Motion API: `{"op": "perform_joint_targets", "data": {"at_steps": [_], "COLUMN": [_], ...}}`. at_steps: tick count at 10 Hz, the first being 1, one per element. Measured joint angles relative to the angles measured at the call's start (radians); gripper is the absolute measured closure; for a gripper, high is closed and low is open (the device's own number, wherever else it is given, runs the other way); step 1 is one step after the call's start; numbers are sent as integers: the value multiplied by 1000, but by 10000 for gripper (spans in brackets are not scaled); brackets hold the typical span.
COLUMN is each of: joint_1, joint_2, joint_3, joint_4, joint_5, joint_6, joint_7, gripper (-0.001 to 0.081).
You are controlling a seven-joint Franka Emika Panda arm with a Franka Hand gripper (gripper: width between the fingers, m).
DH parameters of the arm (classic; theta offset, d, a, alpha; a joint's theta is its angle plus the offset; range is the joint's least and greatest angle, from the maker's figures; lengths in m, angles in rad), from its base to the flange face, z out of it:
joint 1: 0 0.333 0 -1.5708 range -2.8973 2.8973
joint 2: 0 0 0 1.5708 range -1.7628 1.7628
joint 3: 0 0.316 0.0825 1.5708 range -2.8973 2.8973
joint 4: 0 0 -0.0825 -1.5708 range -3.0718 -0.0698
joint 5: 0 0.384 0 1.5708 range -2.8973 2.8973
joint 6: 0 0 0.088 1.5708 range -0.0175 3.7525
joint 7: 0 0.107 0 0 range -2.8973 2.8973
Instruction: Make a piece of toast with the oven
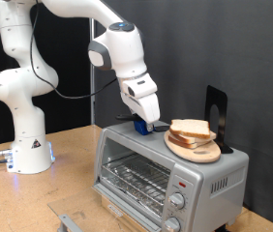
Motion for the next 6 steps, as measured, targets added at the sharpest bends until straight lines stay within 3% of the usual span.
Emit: {"op": "perform_joint_targets", "data": {"at_steps": [4, 6], "joint_1": [0, 0], "joint_2": [-2, -2], "joint_3": [0, 0], "joint_4": [-2, -3], "joint_5": [0, 0], "joint_6": [0, 0], "joint_7": [0, 1], "gripper": [-2, 260]}}
